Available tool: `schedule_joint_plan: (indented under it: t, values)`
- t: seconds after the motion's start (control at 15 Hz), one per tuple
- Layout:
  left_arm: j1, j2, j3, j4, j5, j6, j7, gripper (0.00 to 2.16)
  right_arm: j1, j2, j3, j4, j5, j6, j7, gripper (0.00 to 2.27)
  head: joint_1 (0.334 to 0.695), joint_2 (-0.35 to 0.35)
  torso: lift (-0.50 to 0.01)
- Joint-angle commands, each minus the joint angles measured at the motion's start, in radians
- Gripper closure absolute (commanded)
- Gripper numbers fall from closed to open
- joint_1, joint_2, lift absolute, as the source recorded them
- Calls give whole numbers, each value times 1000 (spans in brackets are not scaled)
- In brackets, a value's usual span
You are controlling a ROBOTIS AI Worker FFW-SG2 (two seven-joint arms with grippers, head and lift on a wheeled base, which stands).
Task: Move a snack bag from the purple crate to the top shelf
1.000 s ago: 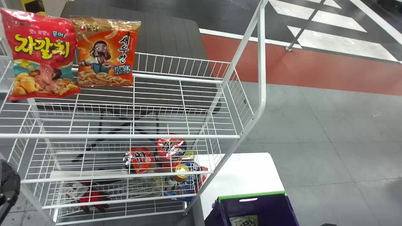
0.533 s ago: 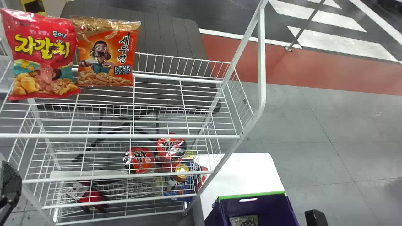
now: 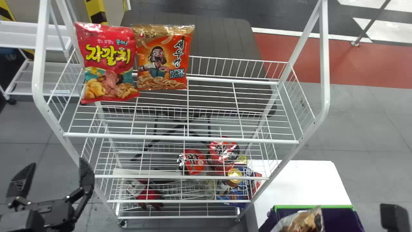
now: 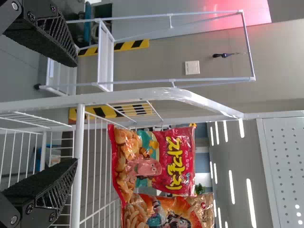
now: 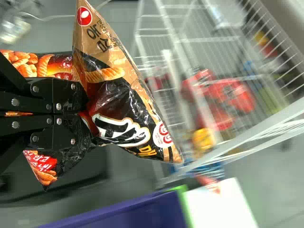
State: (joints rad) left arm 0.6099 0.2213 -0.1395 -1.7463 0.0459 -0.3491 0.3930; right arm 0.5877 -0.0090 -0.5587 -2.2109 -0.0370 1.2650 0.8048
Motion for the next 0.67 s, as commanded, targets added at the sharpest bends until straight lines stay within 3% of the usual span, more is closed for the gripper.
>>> schedule_joint_plan:
  t: [0.0,0.27,0.6]
  values:
    - [-4,0,-5,-1,-4,8,0,103,1,10,-6,-59,-50,-146,-35,1825,695,-128,0]
    - [-15,-2,-14,4,-9,32,0,103,-2,10,25,-196,-130,-109,-95,1825,695,-130,0]
    - [-19,-5,-20,13,-12,36,0,103,-3,10,59,-334,-245,72,-118,1825,695,-28,0]
